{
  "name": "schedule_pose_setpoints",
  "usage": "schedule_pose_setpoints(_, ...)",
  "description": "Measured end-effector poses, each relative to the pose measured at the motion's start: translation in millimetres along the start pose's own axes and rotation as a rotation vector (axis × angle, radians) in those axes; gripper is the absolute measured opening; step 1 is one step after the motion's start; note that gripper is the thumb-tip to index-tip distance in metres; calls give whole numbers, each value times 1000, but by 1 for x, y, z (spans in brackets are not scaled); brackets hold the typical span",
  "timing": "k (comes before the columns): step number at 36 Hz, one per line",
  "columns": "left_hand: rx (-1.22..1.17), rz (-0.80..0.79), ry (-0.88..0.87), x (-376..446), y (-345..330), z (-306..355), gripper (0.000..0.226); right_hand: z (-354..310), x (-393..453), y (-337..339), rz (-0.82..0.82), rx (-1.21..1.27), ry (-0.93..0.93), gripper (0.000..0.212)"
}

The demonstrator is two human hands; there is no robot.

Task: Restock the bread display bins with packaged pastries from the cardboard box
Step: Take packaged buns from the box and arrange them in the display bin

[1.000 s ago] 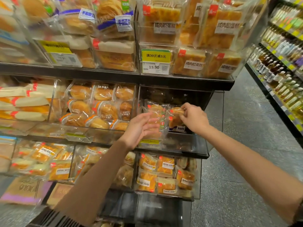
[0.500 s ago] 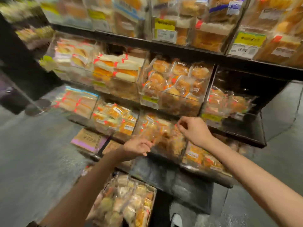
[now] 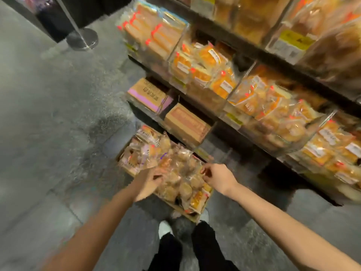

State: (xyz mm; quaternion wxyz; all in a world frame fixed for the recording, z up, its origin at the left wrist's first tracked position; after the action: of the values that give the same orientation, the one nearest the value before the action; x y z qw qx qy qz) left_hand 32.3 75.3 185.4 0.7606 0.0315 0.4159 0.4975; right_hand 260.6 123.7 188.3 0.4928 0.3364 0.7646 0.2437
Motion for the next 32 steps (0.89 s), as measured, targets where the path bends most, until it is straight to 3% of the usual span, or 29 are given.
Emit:
schedule_pose_setpoints(4, -76, 70, 31, 10, -9, -49, 23, 1, 39, -47, -58, -28, -2, 21)
schedule_pose_setpoints(10, -221, 152, 216, 41, -21, -118, 21, 8, 115, -108, -141, -50, -34, 27)
schedule_pose_setpoints(17, -410, 273, 316, 82, -42, -181, 22, 5, 203, -174, -219, 19, -42, 49)
schedule_pose_setpoints(20, -515, 319, 404, 98, -51, -208, 32, 3, 237, -203, -249, 174, -92, 64)
schedule_pose_setpoints(23, -604, 356, 460, 114, -61, -228, 41, 9, 262, -235, -328, 484, -268, 83)
schedule_pose_setpoints(29, -785, 359, 521, 132, -85, -250, 42, 22, 292, -270, -366, 872, -506, 62)
schedule_pose_setpoints(32, -796, 331, 552, 134, -94, -260, 35, 25, 295, -279, -406, 917, -537, 47)
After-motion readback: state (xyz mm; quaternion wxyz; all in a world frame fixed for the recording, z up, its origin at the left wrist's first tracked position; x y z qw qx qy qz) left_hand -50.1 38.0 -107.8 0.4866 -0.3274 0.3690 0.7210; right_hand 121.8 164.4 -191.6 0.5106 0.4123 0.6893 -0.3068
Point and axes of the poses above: each hand's wrist, its own x-axis towards the middle knuckle, its own y-axis out of the back of the hand, z = x × y, the point moved 3 cm from there along x, towards the middle knuckle, and after that the axes turned 2 degrees about -z, right-handed, at the moved point
